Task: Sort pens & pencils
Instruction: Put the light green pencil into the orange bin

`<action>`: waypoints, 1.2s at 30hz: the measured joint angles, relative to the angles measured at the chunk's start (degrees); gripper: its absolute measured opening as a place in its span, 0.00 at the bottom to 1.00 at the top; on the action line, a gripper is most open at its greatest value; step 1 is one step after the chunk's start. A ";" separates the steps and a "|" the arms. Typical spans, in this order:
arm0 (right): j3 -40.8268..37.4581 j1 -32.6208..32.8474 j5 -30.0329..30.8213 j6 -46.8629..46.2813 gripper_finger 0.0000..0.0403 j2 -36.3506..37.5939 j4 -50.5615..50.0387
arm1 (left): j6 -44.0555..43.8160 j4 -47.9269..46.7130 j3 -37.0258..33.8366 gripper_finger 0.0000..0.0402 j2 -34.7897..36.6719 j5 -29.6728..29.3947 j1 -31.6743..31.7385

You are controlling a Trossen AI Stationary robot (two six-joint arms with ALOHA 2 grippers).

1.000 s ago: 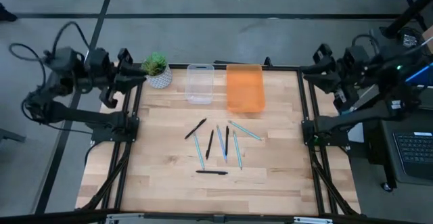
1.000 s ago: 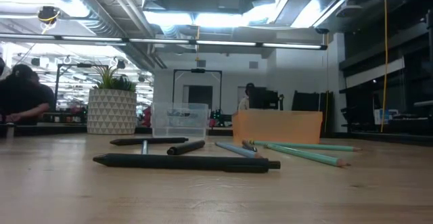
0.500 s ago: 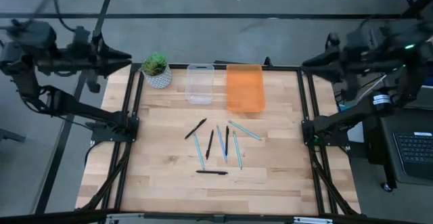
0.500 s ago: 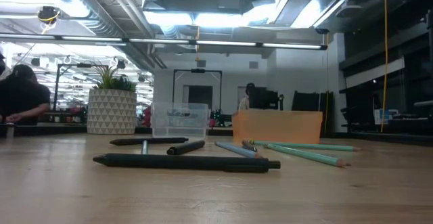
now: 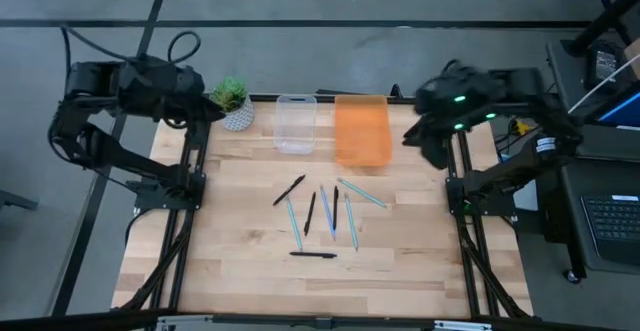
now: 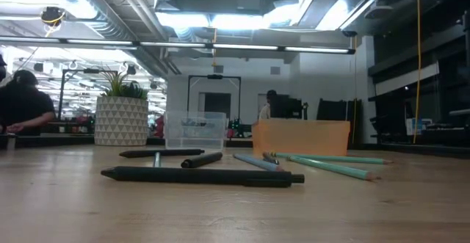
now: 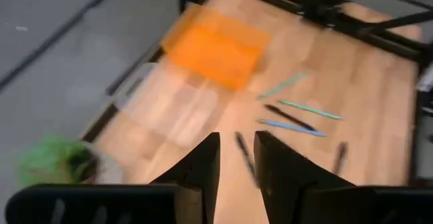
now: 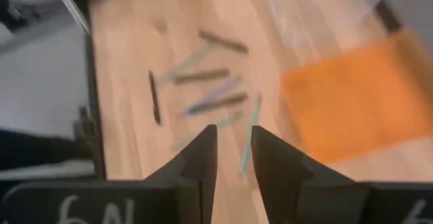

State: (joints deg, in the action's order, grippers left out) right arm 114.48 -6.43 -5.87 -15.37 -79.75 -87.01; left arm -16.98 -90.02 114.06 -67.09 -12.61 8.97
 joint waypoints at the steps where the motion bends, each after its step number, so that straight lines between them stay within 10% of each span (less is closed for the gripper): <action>1: -1.56 -0.29 0.06 0.00 0.23 -0.47 -0.06 | -0.21 -0.10 -0.94 0.21 0.65 -0.81 0.00; 25: -37.87 -1.34 -12.00 -15.09 0.24 0.41 27.31 | -7.55 -0.02 -16.70 0.21 12.55 -5.93 0.01; 36: -49.55 -1.40 -13.84 -16.27 0.42 1.21 32.59 | -8.76 0.00 -16.72 0.21 11.12 -6.58 0.00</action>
State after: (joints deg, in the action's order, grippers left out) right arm 64.93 -7.84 -19.71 -31.65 -78.54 -54.42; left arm -25.74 -90.02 97.34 -55.96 -19.19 8.97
